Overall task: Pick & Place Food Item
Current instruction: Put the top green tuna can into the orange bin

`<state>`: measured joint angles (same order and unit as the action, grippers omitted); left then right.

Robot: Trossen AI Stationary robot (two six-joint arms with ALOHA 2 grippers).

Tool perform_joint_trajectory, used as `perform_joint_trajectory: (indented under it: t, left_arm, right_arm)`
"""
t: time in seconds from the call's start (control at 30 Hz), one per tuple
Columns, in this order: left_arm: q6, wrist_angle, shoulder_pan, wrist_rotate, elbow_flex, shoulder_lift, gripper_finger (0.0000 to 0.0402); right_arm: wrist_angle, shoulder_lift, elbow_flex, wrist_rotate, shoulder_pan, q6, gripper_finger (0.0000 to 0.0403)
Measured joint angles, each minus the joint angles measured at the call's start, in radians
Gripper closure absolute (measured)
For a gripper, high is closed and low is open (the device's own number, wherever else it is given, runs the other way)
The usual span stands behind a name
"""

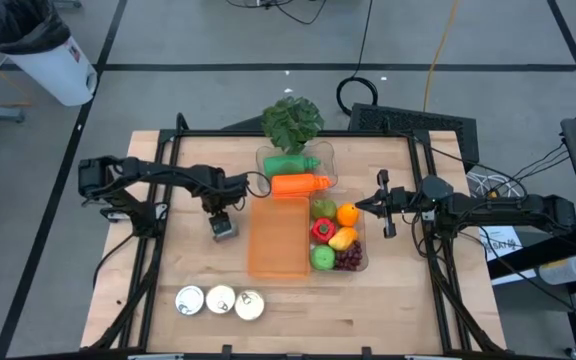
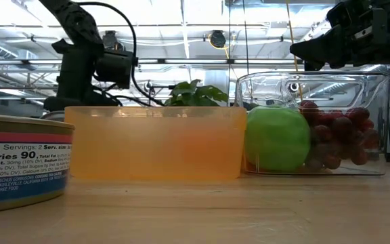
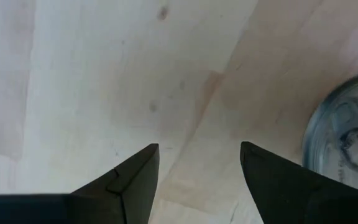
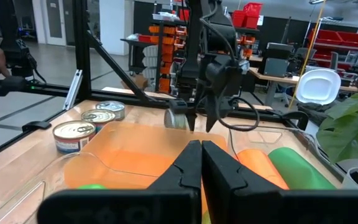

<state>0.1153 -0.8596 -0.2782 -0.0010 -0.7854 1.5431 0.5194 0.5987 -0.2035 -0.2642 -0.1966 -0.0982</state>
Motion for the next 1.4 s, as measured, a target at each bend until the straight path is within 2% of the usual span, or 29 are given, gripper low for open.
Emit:
perform_joint_trajectory:
  t: [0.17, 0.4, 0.53, 0.6, 0.7, 0.93, 1.17, 1.4]
  left_arm:
    - [-0.025, -0.006, -0.034, -0.022, -0.007, -0.020, 0.0163]
    - [-0.047, -0.024, -0.055, -0.123, -0.051, -0.098, 0.0163]
    - [-0.039, -0.111, -0.054, -0.121, -0.097, -0.151, 0.0163]
    - [0.005, -0.160, -0.044, -0.087, -0.127, -0.182, 0.0163]
    - [0.041, -0.207, 0.004, -0.025, -0.173, -0.218, 0.0163]
    - [0.179, -0.235, 0.175, 0.027, -0.245, -0.252, 0.0163]
    - [0.318, -0.236, 0.332, -0.028, -0.220, -0.232, 0.0163]
    - [0.388, -0.181, 0.378, -0.087, -0.132, -0.230, 0.0163]
  right_arm:
    - [0.000, 0.000, 0.000, 0.000, 0.000, 0.000, 0.0403]
    - [0.000, 0.000, 0.000, 0.000, 0.000, 0.000, 0.0403]
    - [0.000, 0.000, 0.000, 0.000, 0.000, 0.000, 0.0403]
    - [0.000, 0.000, 0.000, 0.000, 0.000, 0.000, 0.0403]
    - [0.000, 0.000, 0.000, 0.000, 0.000, 0.000, 0.0403]
    - [0.000, 0.000, 0.000, 0.000, 0.000, 0.000, 0.0403]
    - [0.000, 0.000, 0.000, 0.000, 0.000, 0.000, 0.0403]
    - [0.000, 0.000, 0.000, 0.000, 0.000, 0.000, 0.0403]
